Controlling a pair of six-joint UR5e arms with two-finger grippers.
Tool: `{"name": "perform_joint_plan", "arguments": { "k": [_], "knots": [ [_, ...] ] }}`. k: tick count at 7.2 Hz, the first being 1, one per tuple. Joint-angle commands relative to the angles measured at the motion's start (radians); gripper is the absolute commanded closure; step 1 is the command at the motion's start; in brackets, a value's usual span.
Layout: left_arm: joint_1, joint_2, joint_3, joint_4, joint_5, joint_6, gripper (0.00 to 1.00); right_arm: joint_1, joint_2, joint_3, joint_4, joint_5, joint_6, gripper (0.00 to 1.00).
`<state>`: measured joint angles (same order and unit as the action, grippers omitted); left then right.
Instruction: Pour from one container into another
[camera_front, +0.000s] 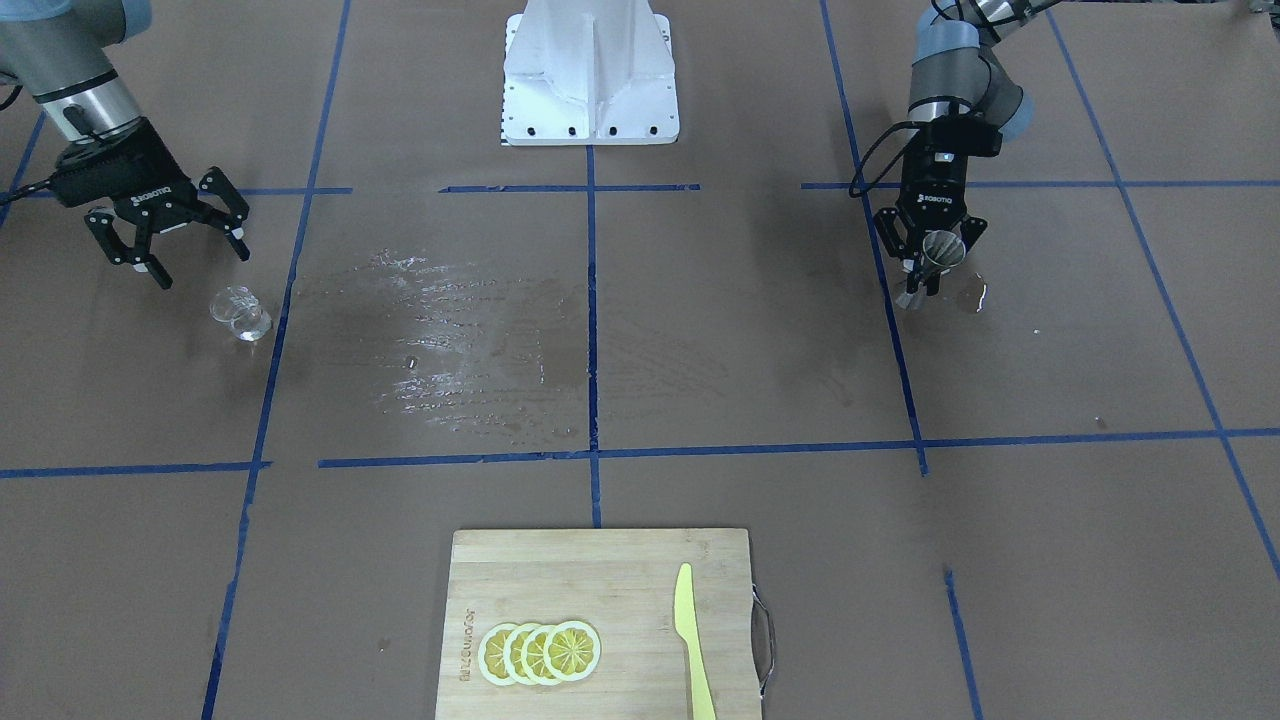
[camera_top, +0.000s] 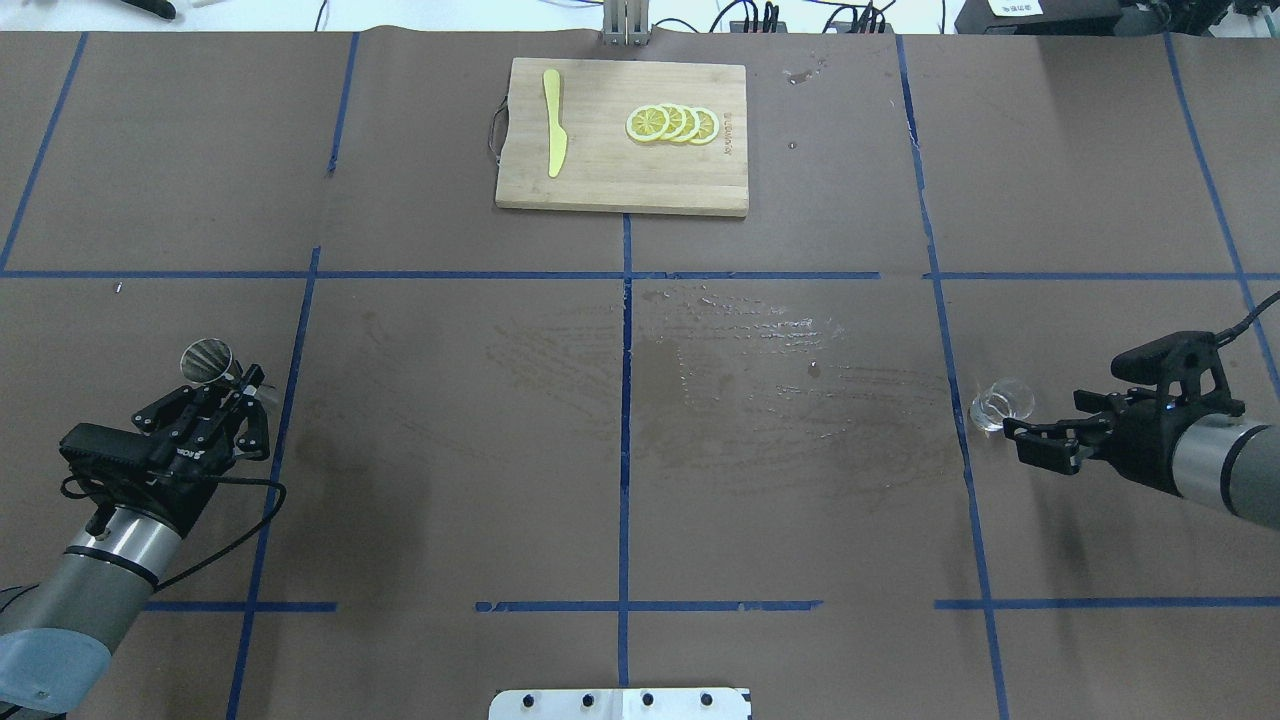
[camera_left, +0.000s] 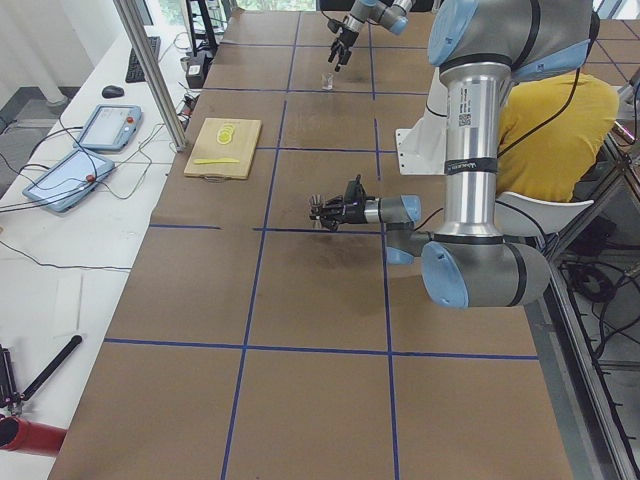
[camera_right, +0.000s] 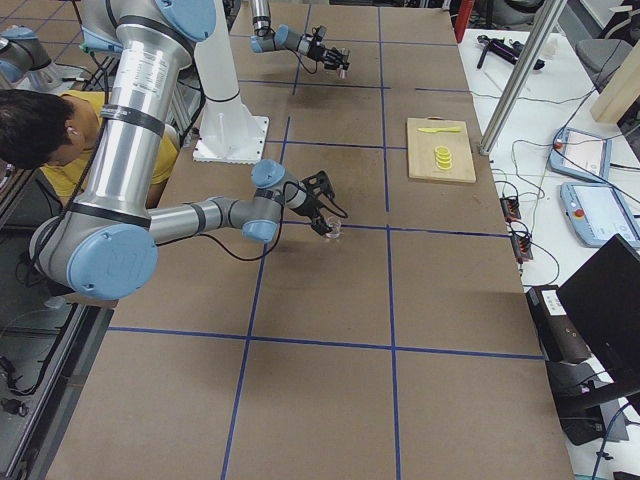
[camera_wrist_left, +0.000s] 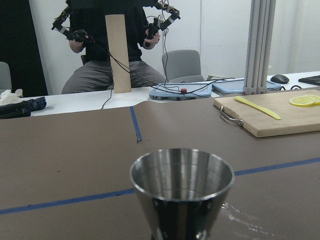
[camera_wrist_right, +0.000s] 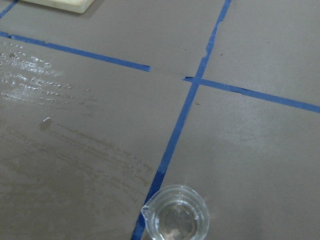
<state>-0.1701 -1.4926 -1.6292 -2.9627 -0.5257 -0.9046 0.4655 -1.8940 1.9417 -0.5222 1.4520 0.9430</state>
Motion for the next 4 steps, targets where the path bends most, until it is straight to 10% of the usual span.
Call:
{"name": "perform_joint_plan", "arguments": {
  "k": [1,4],
  "knots": [
    [-0.025,0.002,-0.005,-0.004,-0.016,0.007,1.00,-0.192,-0.016,0.003,-0.002,-0.286,0.103,0.00],
    [-0.068,0.011,0.012,0.001,-0.094,0.004,1.00,-0.322,-0.045,-0.035,-0.007,-0.576,0.342,0.00]
  ]
}}
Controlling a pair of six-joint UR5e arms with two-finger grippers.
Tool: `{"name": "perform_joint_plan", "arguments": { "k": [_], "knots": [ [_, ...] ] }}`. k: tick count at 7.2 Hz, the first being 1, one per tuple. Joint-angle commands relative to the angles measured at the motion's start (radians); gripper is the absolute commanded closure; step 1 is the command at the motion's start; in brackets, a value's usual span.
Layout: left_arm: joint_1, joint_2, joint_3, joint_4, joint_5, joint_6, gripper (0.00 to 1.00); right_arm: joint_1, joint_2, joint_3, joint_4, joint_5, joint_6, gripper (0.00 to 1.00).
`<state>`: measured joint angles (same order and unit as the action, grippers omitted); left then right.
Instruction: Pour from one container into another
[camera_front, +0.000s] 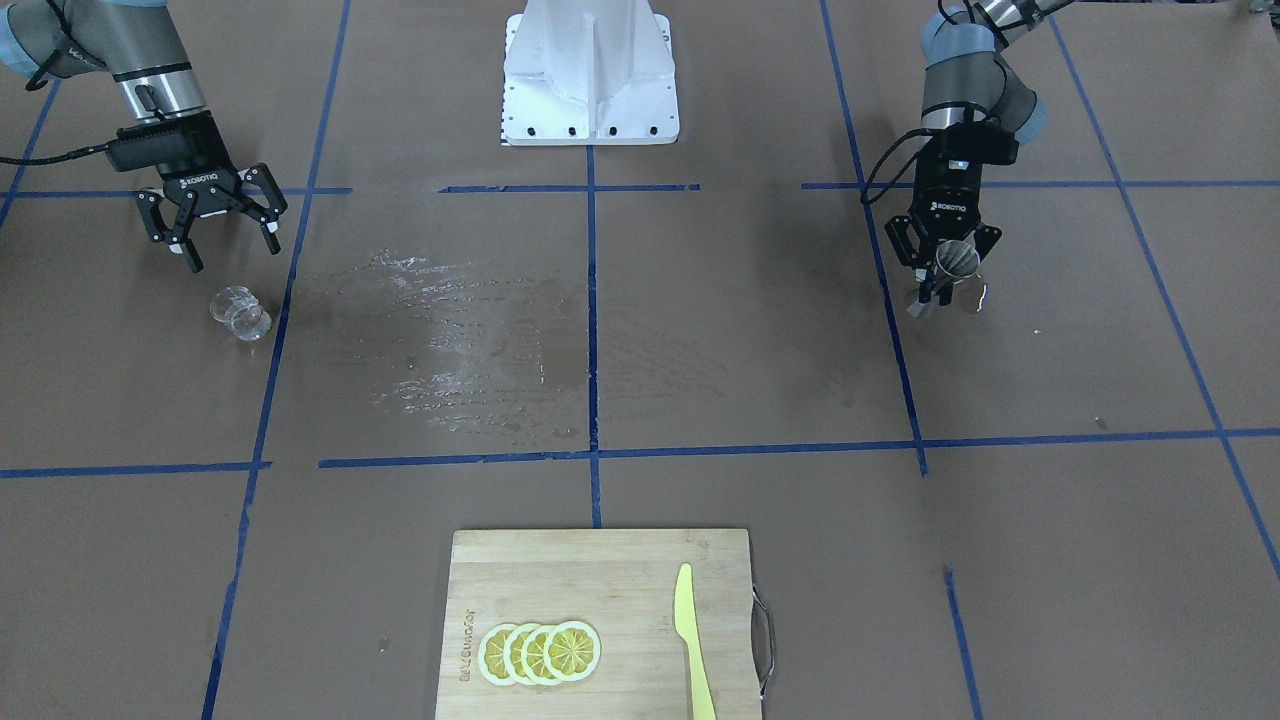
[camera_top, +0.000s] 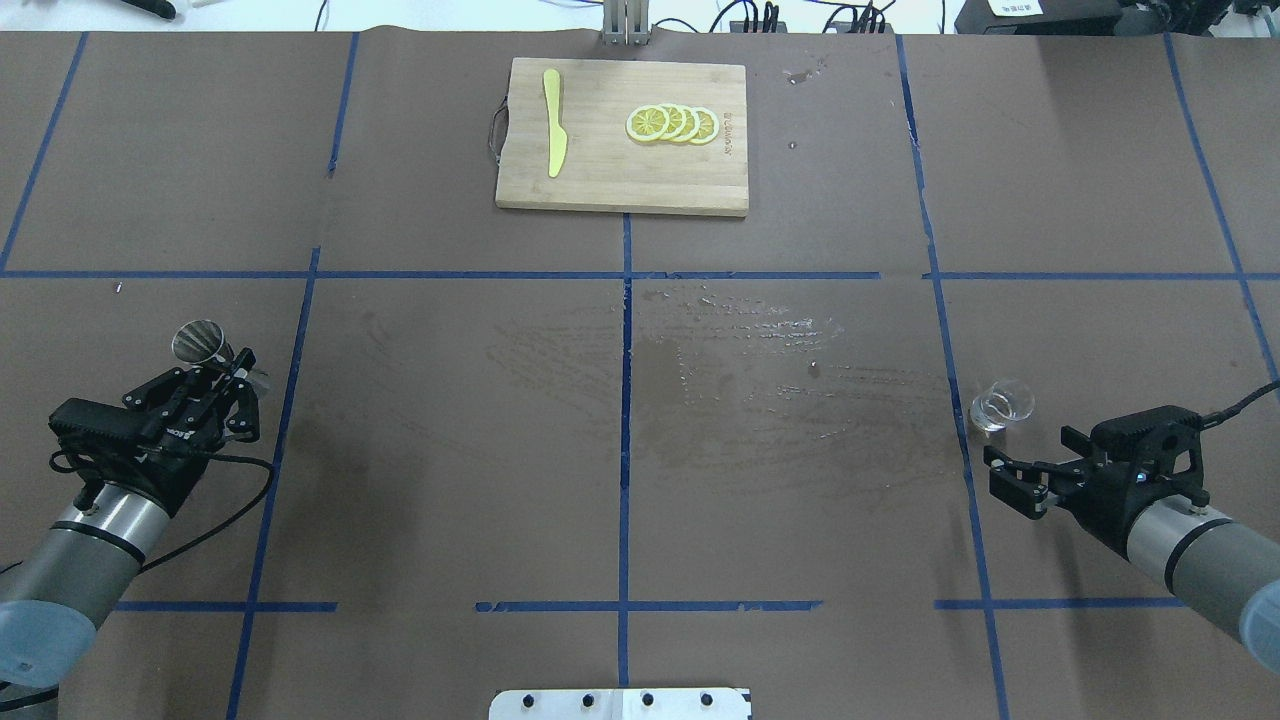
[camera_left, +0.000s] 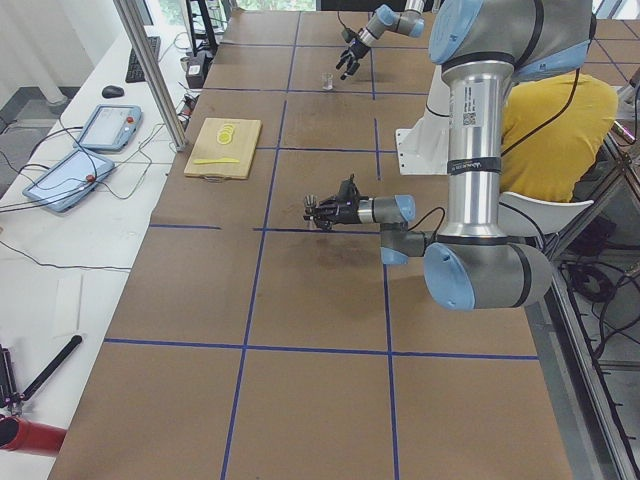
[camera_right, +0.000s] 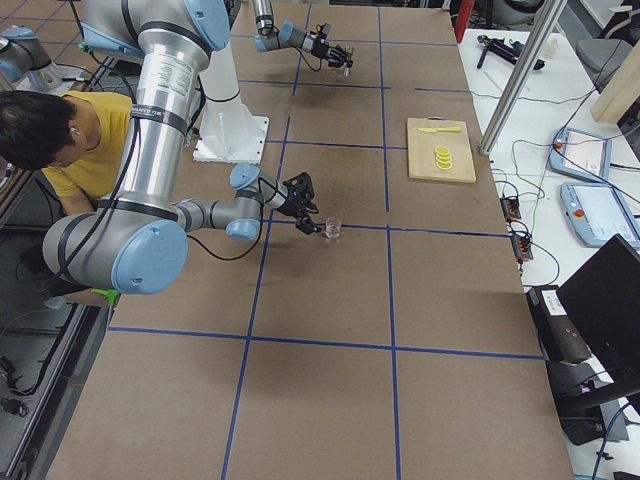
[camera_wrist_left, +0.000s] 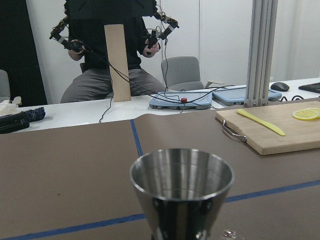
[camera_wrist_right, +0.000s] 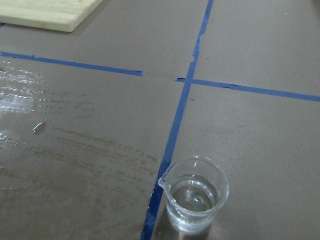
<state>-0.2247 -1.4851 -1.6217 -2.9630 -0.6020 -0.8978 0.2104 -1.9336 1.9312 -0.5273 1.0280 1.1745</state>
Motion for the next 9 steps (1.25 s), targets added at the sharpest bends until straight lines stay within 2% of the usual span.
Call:
{"name": "perform_joint_plan", "arguments": {
  "k": [1,2,3,4,5,9],
  "knots": [
    [-0.036,0.000,0.006,0.002,-0.033,-0.003,1.00,-0.163,0.008,-0.070,-0.002,-0.356,0.196,0.00],
    [-0.056,-0.001,0.006,0.004,-0.063,-0.003,1.00,-0.201,0.028,-0.081,0.004,-0.437,0.203,0.01],
    [-0.056,0.000,0.008,0.007,-0.067,-0.003,1.00,-0.201,0.059,-0.109,0.004,-0.480,0.205,0.01],
    [-0.056,0.000,0.013,0.009,-0.067,-0.003,1.00,-0.200,0.129,-0.189,0.007,-0.558,0.205,0.03],
    [-0.056,0.000,0.013,0.009,-0.067,-0.003,1.00,-0.200,0.165,-0.251,0.007,-0.592,0.203,0.04],
    [-0.056,0.000,0.014,0.007,-0.065,-0.003,1.00,-0.180,0.194,-0.287,0.003,-0.602,0.174,0.05]
  ]
}}
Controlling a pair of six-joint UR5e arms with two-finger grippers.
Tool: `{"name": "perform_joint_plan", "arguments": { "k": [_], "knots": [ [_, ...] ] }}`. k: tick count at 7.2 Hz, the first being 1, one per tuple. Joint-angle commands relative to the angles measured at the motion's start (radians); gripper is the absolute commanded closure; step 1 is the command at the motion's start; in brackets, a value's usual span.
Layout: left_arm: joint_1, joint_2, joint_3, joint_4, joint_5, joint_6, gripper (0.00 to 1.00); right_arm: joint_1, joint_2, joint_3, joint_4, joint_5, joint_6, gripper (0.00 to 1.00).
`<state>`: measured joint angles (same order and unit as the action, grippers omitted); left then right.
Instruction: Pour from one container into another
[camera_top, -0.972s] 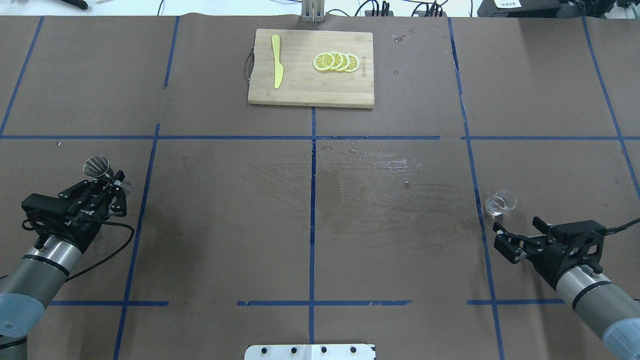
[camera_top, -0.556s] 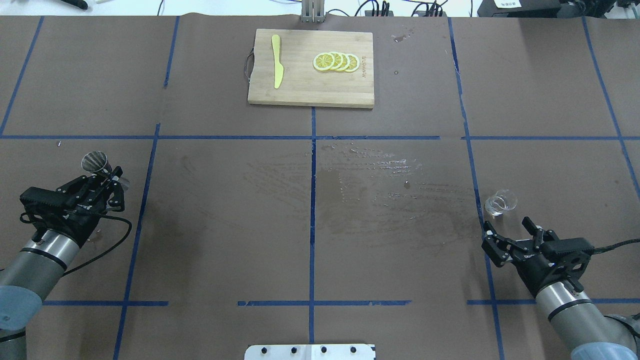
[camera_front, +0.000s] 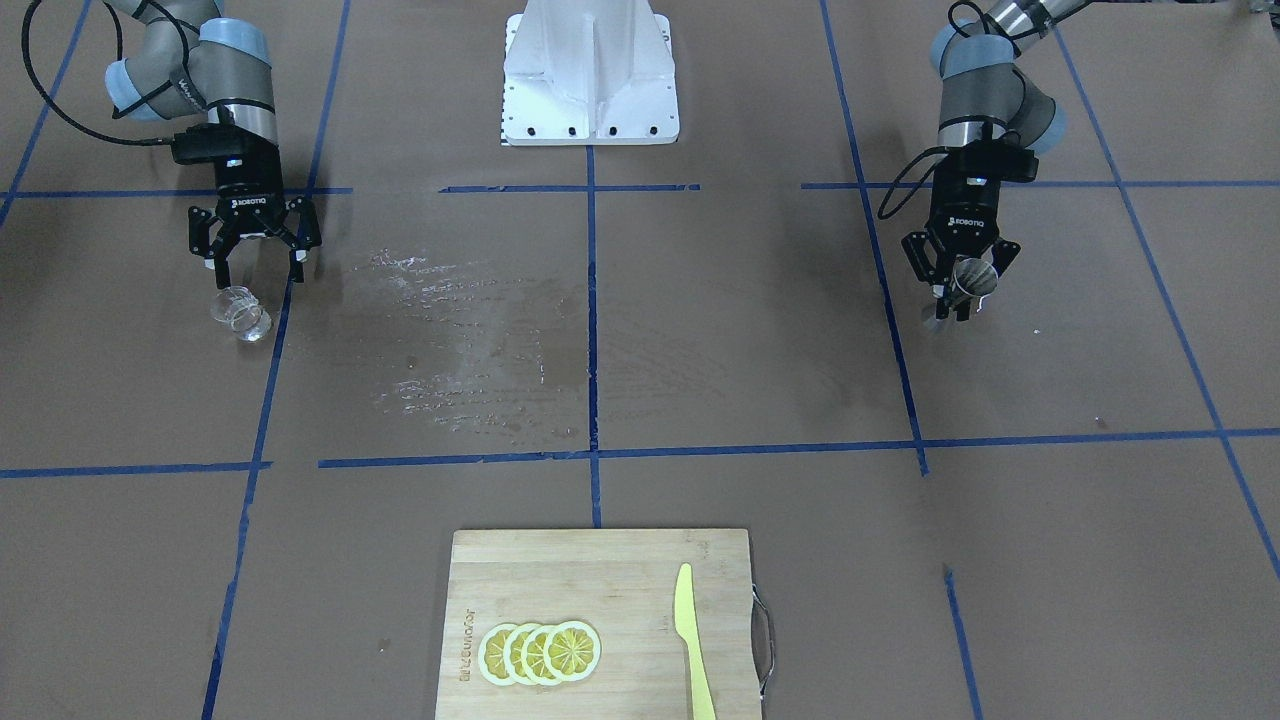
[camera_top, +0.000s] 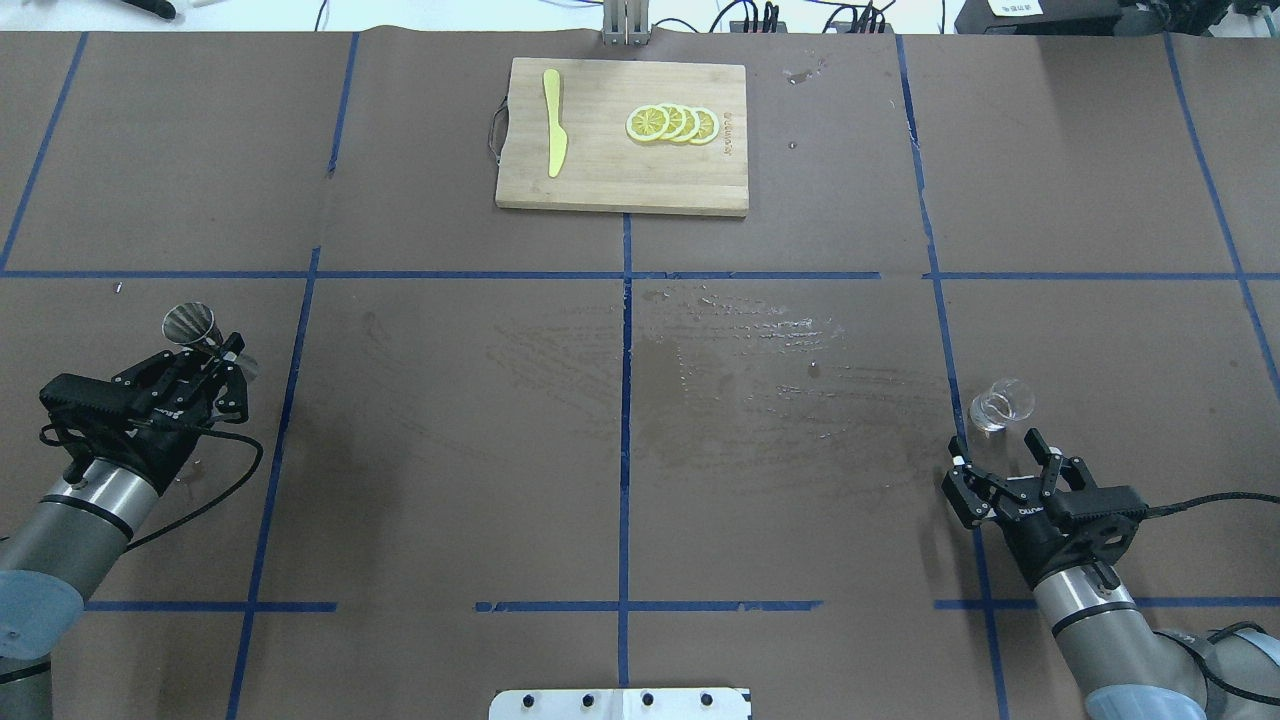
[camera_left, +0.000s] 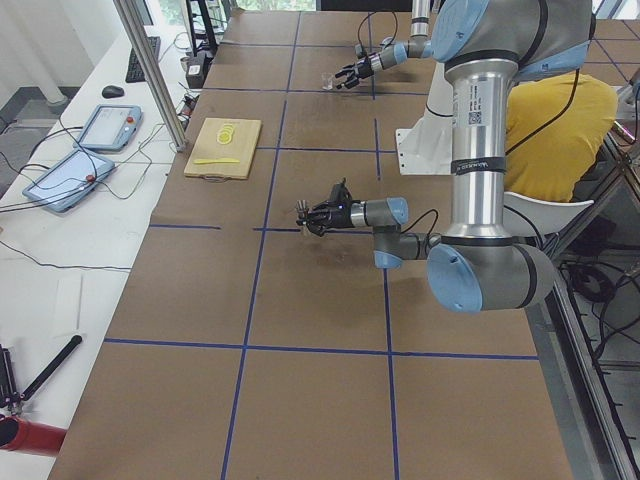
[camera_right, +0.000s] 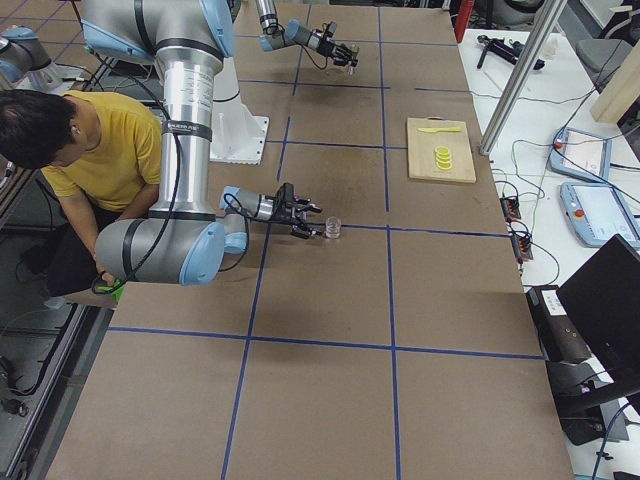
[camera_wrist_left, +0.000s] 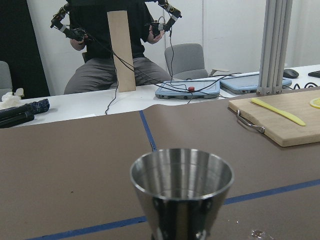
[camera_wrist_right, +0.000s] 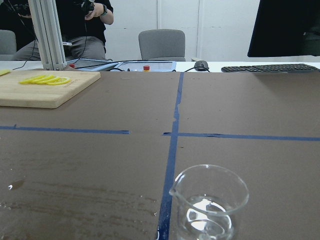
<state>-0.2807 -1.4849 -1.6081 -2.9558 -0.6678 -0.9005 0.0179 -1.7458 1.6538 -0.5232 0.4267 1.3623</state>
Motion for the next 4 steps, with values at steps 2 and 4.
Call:
{"name": "perform_joint_plan", "arguments": {
  "k": [2,4],
  "knots": [
    [0.000,0.000,0.001,0.000,0.000,0.000,1.00,0.048,0.015,-0.017,-0.001,0.007,-0.028,0.05],
    [0.000,0.000,0.001,0.000,0.001,0.000,1.00,0.082,0.112,-0.092,-0.001,0.012,-0.057,0.06]
  ]
}}
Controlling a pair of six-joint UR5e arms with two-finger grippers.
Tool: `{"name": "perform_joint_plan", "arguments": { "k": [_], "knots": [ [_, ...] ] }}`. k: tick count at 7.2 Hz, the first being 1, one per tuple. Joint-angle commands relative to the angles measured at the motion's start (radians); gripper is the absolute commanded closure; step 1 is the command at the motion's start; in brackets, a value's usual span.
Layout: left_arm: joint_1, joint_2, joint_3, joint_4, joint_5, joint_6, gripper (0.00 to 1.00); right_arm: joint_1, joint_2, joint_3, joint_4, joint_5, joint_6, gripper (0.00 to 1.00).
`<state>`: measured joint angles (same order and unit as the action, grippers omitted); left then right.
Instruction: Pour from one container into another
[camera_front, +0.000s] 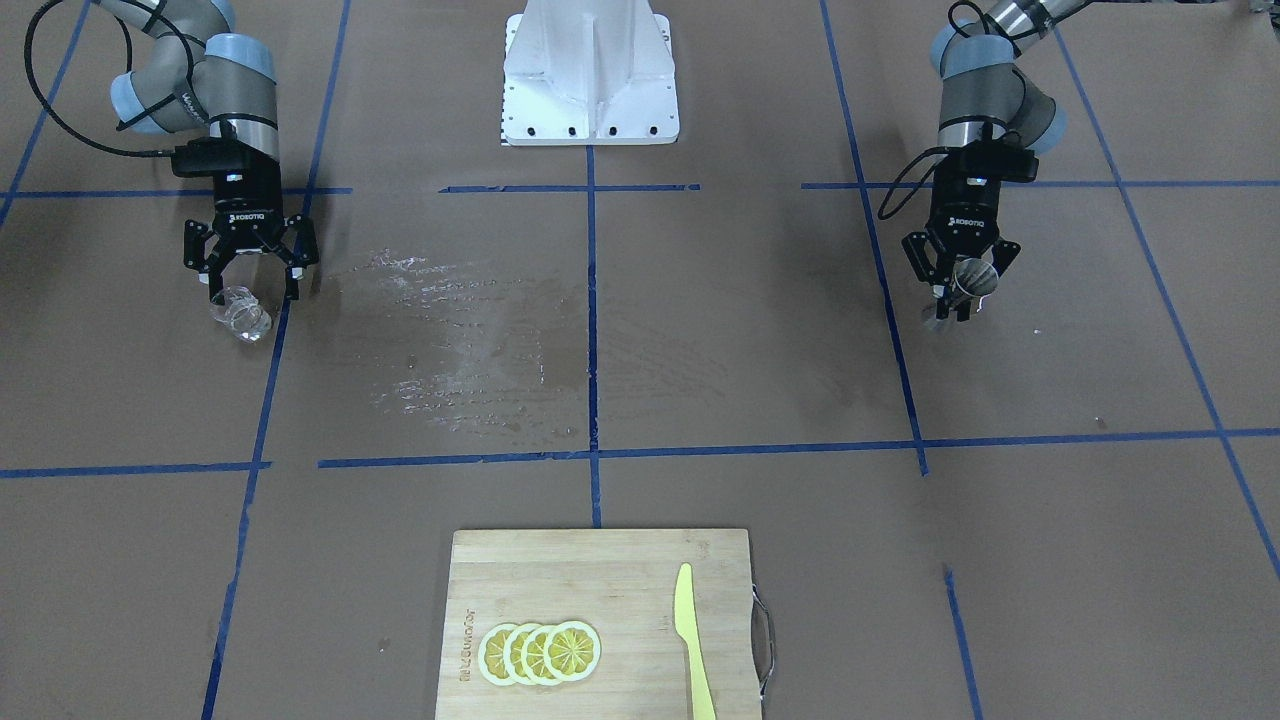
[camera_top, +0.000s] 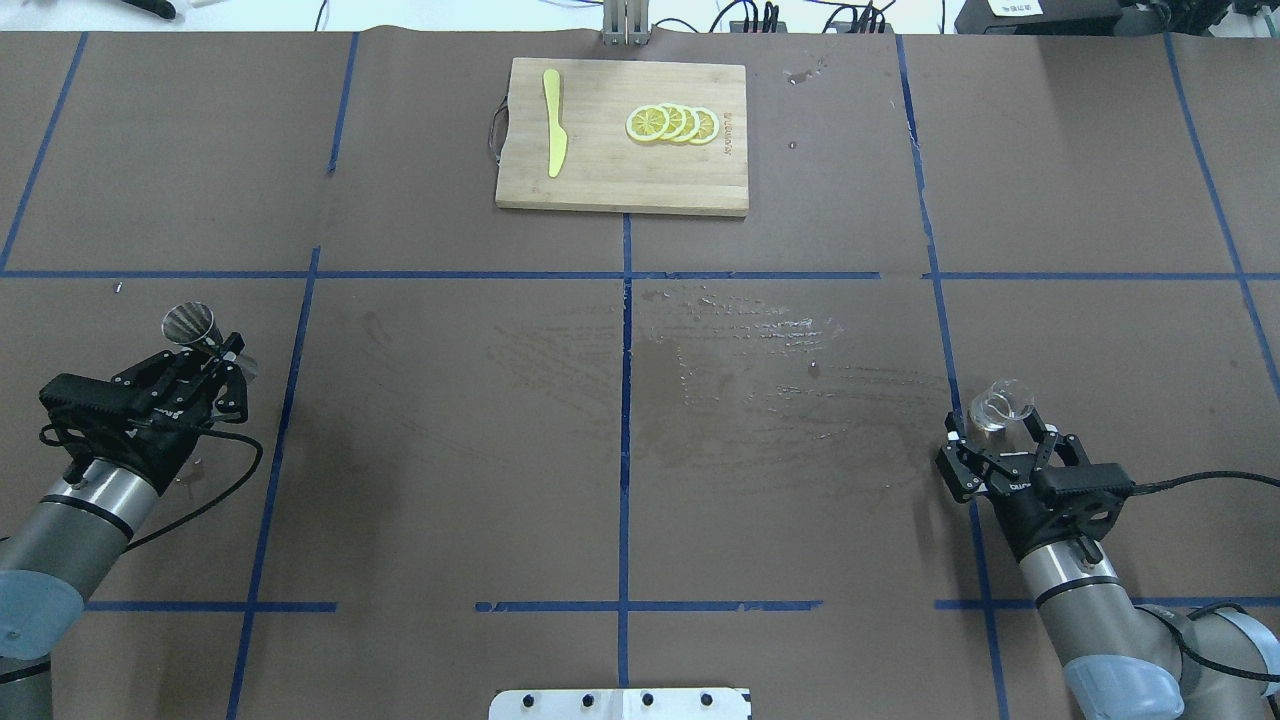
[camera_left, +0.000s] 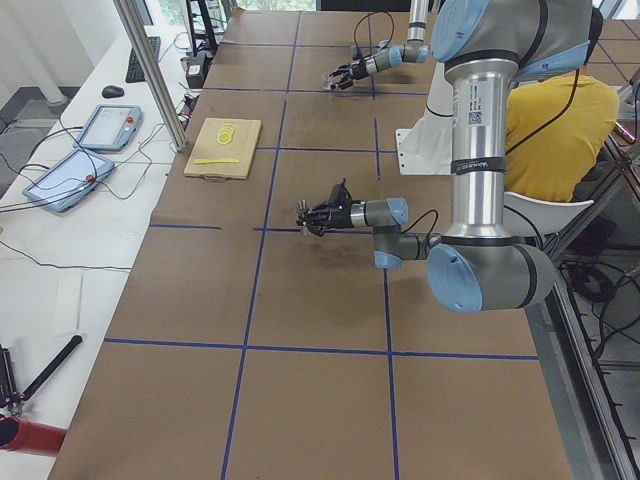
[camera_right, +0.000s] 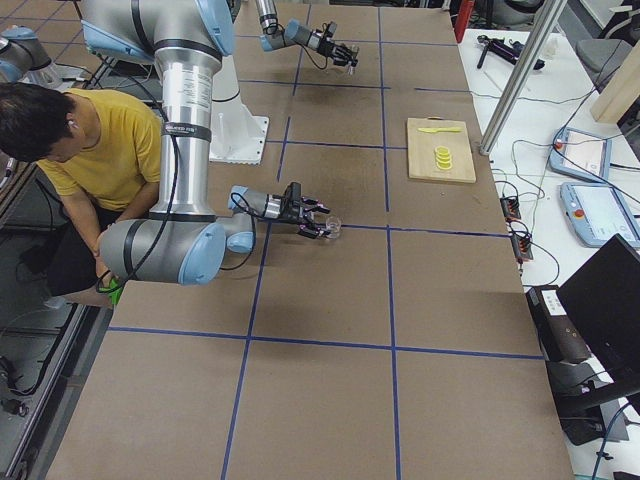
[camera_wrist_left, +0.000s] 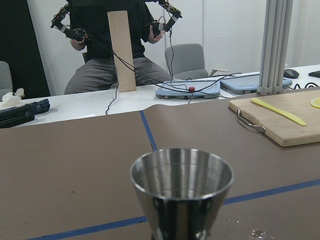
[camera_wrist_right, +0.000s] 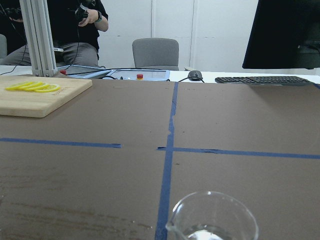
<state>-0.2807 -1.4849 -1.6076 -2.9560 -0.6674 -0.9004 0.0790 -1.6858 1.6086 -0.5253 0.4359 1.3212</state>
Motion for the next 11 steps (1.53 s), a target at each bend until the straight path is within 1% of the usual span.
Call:
{"name": "perform_joint_plan", "arguments": {
  "k": [1,2,3,4,8,9,10,11],
  "knots": [
    [0.000,0.000,0.000,0.000,0.000,0.002,1.00,0.030,0.052,-0.055,0.004,0.007,-0.017,0.08],
    [0.000,0.000,0.000,0.000,0.000,0.002,1.00,0.031,0.049,-0.058,0.005,0.010,-0.017,0.10],
    [0.000,0.000,0.000,0.000,0.000,0.002,1.00,0.033,0.051,-0.058,0.005,0.012,-0.019,0.16],
    [0.000,0.000,0.000,0.000,0.000,0.002,1.00,0.034,0.049,-0.058,0.007,0.012,-0.031,0.27],
    [-0.002,0.000,-0.005,-0.002,0.000,0.002,1.00,0.039,0.040,-0.050,0.008,0.012,-0.068,0.77],
    [-0.002,0.000,-0.009,-0.002,0.000,0.003,1.00,0.048,0.040,-0.039,0.008,0.014,-0.083,0.86],
    [-0.002,-0.002,-0.012,-0.002,0.000,0.003,1.00,0.071,0.040,0.015,0.008,0.044,-0.136,0.90],
    [-0.002,-0.005,-0.014,-0.002,0.000,0.005,1.00,0.100,0.043,0.087,0.004,0.069,-0.186,0.90]
  ]
}}
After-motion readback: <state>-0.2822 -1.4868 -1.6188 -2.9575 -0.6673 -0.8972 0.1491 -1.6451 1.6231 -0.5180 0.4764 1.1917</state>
